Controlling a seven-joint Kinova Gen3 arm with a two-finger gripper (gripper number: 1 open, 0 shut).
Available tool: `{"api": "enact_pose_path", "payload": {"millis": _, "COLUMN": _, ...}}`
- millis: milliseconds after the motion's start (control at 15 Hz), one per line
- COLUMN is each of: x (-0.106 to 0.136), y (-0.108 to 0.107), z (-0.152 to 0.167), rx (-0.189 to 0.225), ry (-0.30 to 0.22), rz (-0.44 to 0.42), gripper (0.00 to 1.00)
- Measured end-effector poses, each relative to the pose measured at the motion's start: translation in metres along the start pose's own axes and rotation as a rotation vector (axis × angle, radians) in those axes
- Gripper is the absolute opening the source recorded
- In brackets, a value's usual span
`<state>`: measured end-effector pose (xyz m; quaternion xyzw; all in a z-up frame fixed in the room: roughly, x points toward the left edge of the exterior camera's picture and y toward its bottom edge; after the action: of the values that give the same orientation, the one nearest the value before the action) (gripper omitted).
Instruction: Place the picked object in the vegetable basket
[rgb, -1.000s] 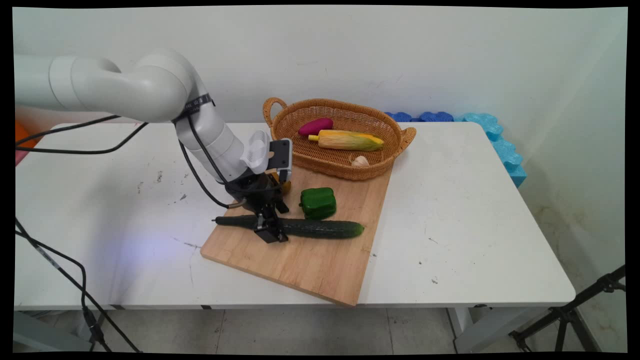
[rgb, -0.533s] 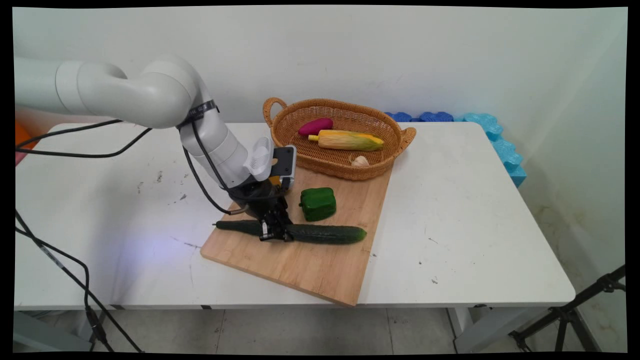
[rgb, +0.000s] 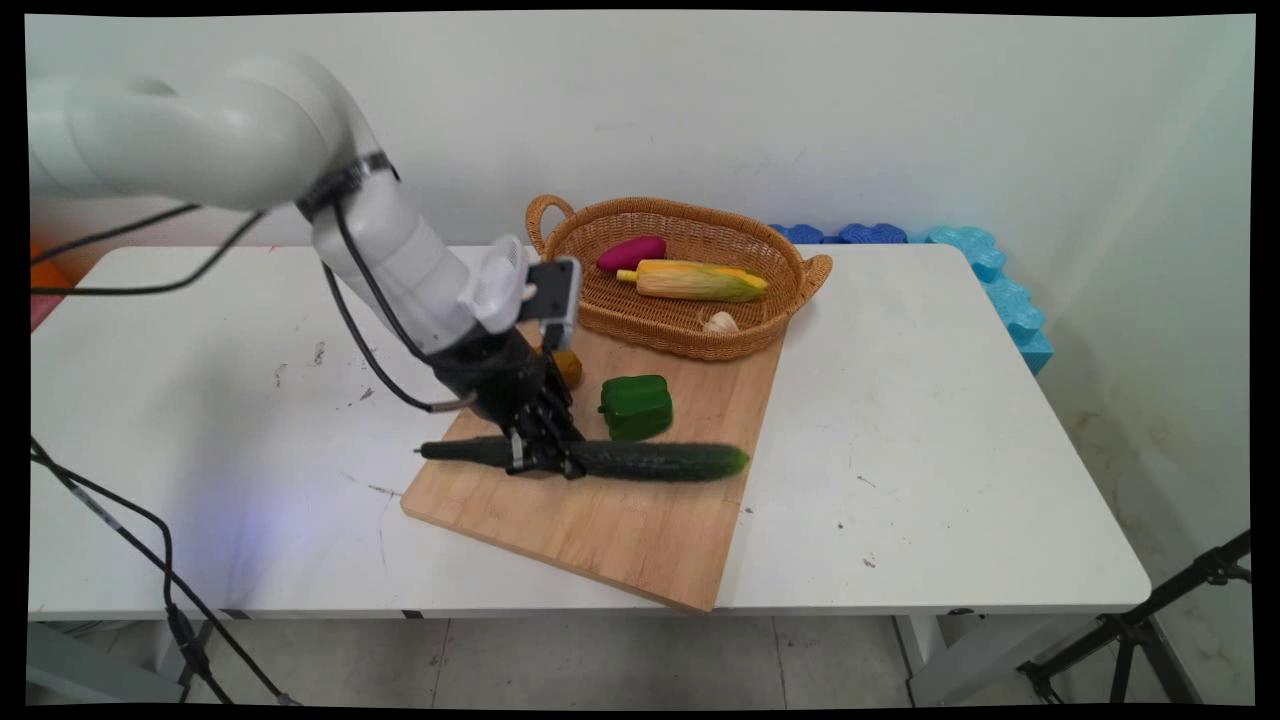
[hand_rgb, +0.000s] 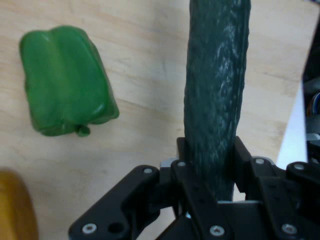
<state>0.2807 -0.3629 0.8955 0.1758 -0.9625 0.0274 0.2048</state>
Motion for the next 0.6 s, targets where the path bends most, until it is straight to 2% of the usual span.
{"api": "enact_pose_path", "payload": {"millis": 333, "x": 0.013, "y": 0.005, "z": -0.045, "rx": 0.008, "ry": 0.026, "rz": -0.035, "gripper": 0.00}}
{"api": "enact_pose_path", "payload": {"millis": 600, "x": 0.033, "y": -0.005, "z": -0.085, "rx": 0.036, "ry": 0.066, "rz": -0.072, "gripper": 0.00}}
